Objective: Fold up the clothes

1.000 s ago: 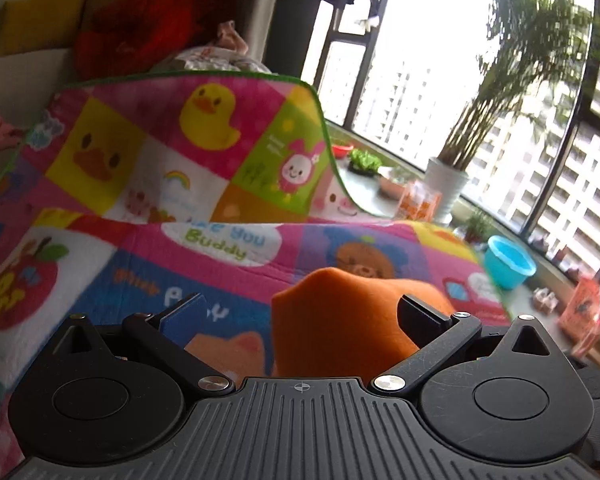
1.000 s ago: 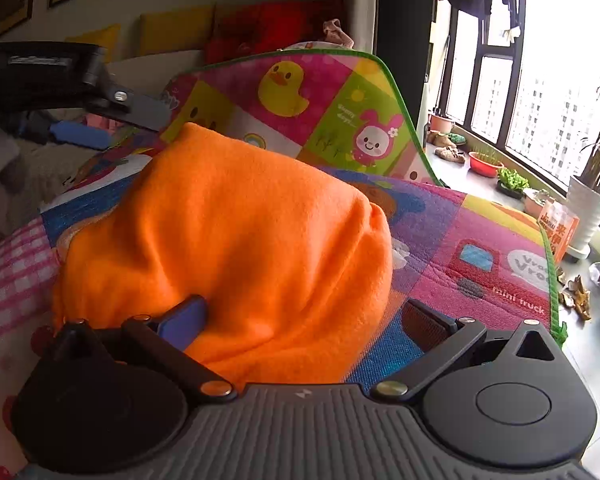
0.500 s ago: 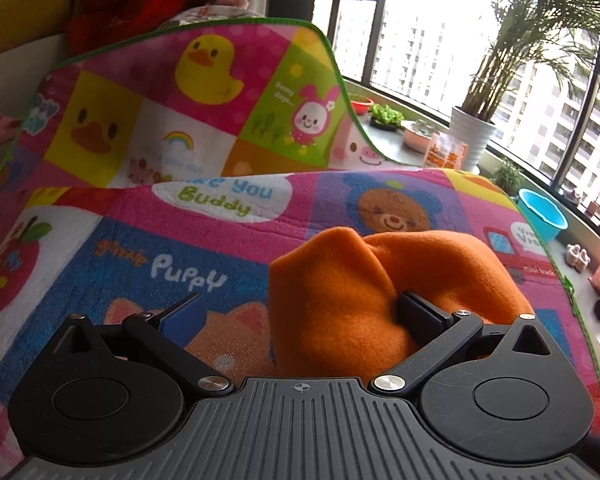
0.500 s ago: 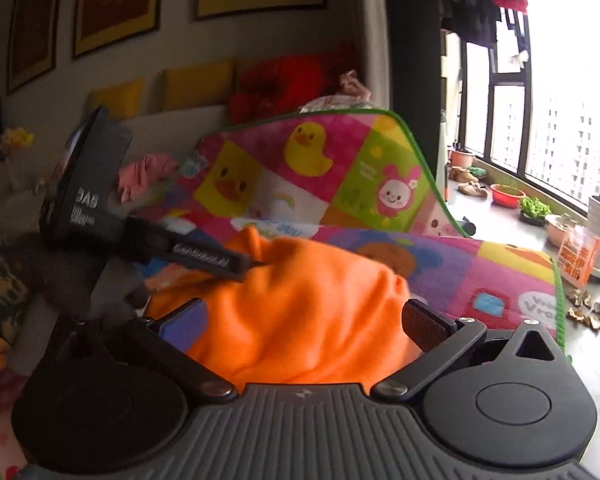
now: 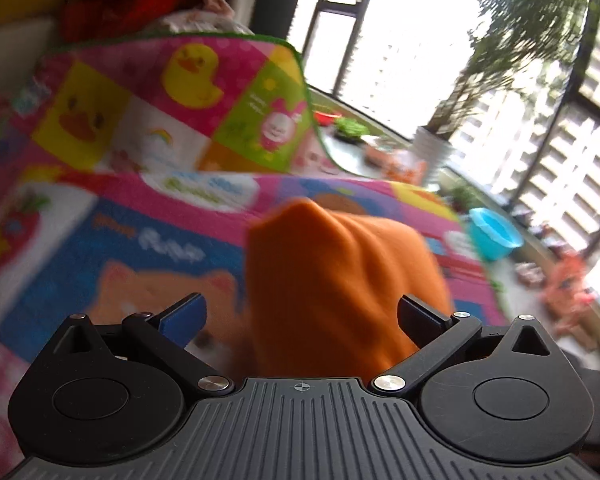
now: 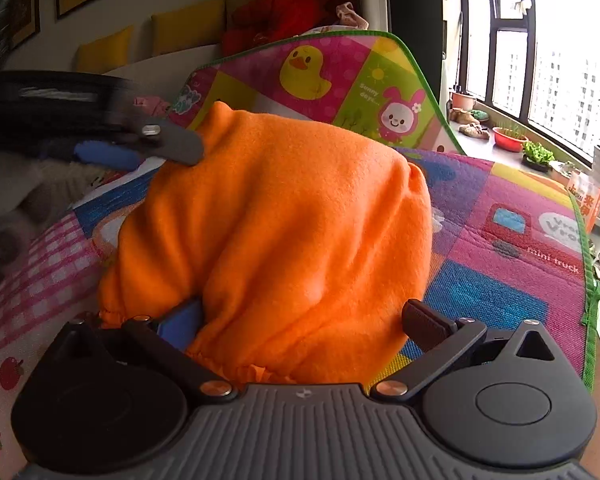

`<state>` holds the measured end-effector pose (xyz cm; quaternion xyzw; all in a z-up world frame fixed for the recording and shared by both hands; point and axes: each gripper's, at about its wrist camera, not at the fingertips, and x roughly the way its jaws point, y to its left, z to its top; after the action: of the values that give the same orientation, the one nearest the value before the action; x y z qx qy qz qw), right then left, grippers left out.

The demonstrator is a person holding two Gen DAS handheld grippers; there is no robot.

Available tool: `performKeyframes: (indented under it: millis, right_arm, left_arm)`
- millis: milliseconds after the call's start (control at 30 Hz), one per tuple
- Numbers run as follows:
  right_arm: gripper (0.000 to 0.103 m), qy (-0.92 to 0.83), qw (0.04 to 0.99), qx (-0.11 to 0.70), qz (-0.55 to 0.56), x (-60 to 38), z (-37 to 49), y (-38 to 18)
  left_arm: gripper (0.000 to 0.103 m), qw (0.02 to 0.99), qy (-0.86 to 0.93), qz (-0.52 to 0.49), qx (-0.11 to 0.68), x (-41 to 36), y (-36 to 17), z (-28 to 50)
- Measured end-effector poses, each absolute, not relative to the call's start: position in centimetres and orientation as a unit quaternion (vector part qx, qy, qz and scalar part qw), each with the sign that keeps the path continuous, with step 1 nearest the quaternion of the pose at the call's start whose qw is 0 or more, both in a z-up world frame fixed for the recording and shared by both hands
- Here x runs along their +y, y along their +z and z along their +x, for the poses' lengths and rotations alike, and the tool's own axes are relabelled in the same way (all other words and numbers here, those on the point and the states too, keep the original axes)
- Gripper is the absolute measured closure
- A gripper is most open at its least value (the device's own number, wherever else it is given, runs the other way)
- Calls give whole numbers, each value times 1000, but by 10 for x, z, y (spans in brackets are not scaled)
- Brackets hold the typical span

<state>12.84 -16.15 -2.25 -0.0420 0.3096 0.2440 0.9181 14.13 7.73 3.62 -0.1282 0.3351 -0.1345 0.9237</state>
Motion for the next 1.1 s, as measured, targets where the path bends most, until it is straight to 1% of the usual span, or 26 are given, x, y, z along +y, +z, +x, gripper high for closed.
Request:
performKeyframes:
  millis: [67, 200, 300, 333, 367, 433, 467, 567, 700, 833, 900, 1000, 1100]
  right_arm:
    - [0, 255, 916, 310, -16, -169, 128, -18]
    - [0, 276, 908, 309, 67, -199, 126, 0]
    - [2, 274, 900, 323, 104, -219, 132, 5]
    - [9, 272, 896, 335, 104, -220, 137, 1]
    - [17, 269, 893, 346, 103, -221, 143, -3]
    - [28, 276, 881, 370, 98, -216, 154, -15]
    - [28, 282, 875, 380, 97, -213, 160, -21]
    - [28, 297, 873, 378, 81, -199, 177, -26]
    - [28, 305, 877, 366, 64, -180, 210, -25]
    - [28, 297, 889, 345, 47, -161, 247, -26]
    - [30, 287, 895, 339, 50, -157, 268, -27]
    - [30, 272, 903, 329, 53, -151, 300, -29]
    - [30, 272, 902, 333, 41, -154, 310, -26]
  left_arm:
    - [0, 912, -158, -138, 353, 75, 27, 132]
    - [0, 903, -154, -103, 386, 66, 3, 130]
    - [0, 893, -161, -119, 403, 68, -9, 137]
    - [0, 892, -164, -125, 403, 69, -10, 138]
    - [0, 891, -167, -129, 402, 70, -11, 139]
    - [0, 890, -175, -124, 403, 68, -13, 145]
    - [0, 889, -179, -121, 404, 68, -13, 149]
    - [0, 889, -180, -112, 405, 68, -14, 164]
    - [0, 887, -171, -135, 407, 75, -15, 198]
    - [0, 897, -148, -145, 389, 84, -15, 246]
    - [0, 904, -138, -151, 374, 91, -15, 273]
    - [0, 914, -133, -127, 361, 92, -14, 303]
    - [0, 913, -150, -106, 365, 93, -8, 305]
